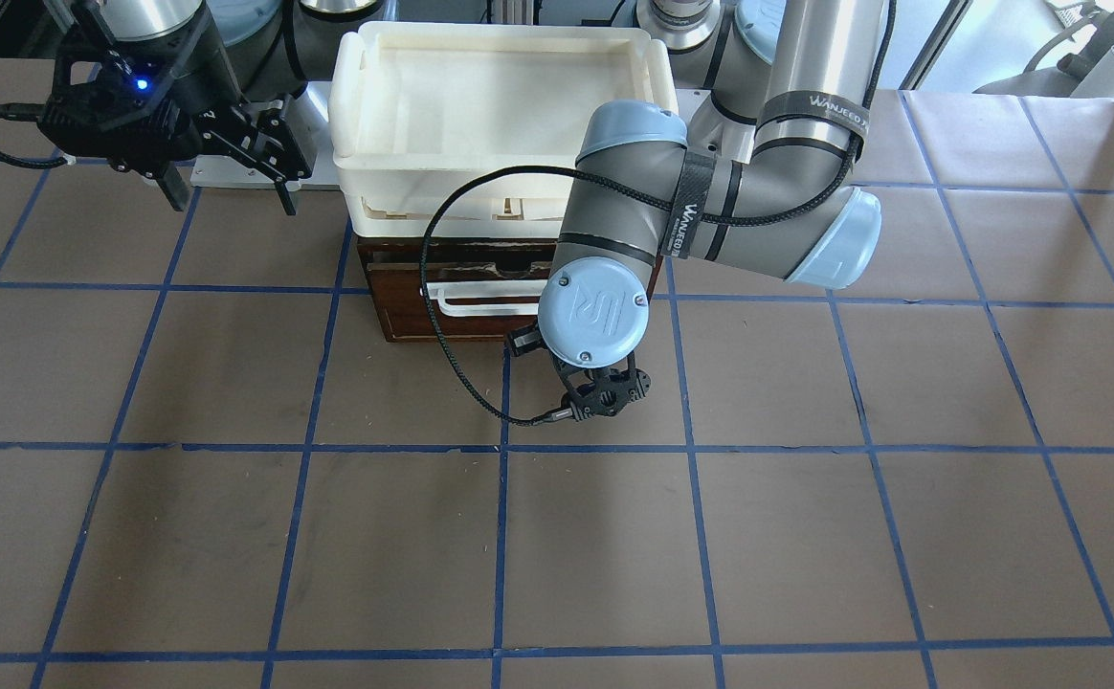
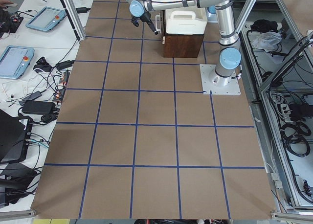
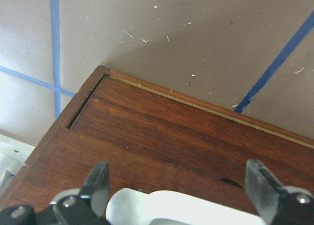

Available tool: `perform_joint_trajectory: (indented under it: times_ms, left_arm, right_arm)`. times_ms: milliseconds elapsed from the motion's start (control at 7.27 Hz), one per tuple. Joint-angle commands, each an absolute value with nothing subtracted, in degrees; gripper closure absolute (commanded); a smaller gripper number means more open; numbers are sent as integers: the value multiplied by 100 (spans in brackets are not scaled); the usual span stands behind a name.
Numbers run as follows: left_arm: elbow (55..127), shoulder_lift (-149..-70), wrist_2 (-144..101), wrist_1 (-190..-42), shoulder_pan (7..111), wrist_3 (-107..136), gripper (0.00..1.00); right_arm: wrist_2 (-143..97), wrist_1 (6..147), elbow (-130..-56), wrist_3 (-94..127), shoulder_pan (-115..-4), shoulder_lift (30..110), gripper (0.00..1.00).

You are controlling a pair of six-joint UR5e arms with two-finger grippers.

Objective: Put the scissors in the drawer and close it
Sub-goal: 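Hold the left gripper against the closed drawer front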

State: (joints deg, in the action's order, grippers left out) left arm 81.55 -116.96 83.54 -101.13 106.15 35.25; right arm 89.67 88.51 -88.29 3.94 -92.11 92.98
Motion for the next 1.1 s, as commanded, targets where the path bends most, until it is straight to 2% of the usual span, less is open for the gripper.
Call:
perform_joint_trajectory:
  times_ms: [0, 963]
  left_arm:
    - [8235, -11681, 8315, -10220, 10696, 3533, 0]
    - [8235, -11593, 8323, -10766, 10705, 3551, 0]
  right_arm:
    - [8965, 8851, -8833, 396, -9211, 9299, 0]
    - [8991, 8851, -8833, 396, -9211, 9299, 0]
